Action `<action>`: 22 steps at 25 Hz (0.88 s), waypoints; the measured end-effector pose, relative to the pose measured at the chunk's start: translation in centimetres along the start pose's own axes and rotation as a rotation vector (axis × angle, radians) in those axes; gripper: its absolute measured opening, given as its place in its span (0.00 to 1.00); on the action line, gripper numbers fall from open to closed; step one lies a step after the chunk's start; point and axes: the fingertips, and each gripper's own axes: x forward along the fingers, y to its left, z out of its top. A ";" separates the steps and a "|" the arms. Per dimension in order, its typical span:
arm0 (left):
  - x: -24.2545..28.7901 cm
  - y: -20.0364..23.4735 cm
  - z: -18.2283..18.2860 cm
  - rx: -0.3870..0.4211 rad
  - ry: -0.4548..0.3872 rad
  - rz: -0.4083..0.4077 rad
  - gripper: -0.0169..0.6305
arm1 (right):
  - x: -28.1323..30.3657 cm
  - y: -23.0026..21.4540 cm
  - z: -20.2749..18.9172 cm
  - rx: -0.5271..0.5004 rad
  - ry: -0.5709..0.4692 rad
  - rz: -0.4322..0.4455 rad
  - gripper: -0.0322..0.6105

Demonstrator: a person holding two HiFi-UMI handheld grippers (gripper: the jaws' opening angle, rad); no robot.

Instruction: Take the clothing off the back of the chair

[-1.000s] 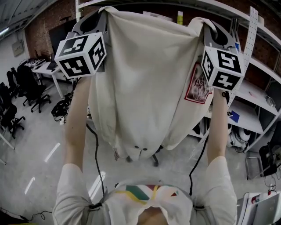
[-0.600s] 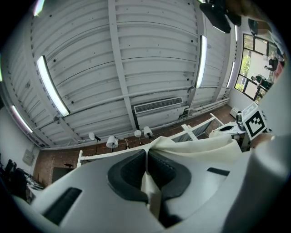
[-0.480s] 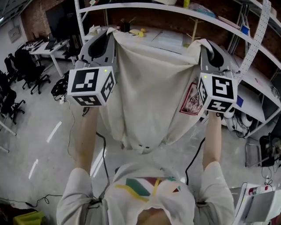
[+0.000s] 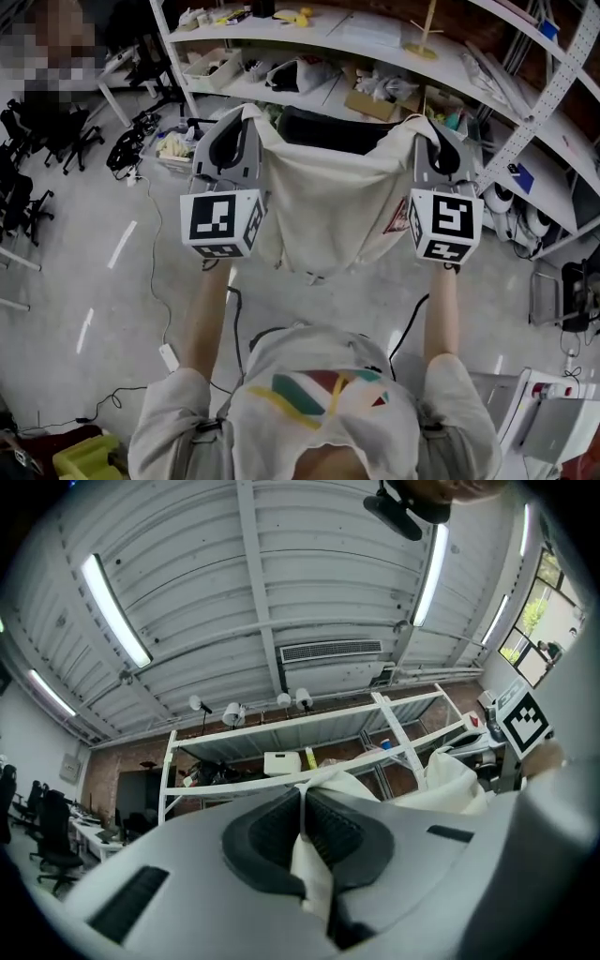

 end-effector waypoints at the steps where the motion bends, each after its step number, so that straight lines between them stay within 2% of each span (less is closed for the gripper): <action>1: -0.1 -0.1 -1.2 -0.005 0.022 0.000 0.05 | 0.0 0.4 -1.2 0.010 0.023 0.005 0.06; 6: -0.5 -0.7 -6.6 -0.049 0.120 -0.003 0.05 | 0.0 2.0 -6.3 0.051 0.128 0.020 0.06; 12: -1.2 -1.6 -10.9 -0.074 0.151 0.007 0.05 | -0.3 3.8 -10.7 0.089 0.202 0.029 0.06; 18: -1.5 -2.4 -13.2 -0.124 0.199 0.014 0.05 | -0.9 4.9 -13.2 0.090 0.253 0.028 0.06; 22: -1.8 -3.0 -13.9 -0.126 0.213 0.011 0.05 | -1.4 4.9 -14.2 0.118 0.266 0.016 0.06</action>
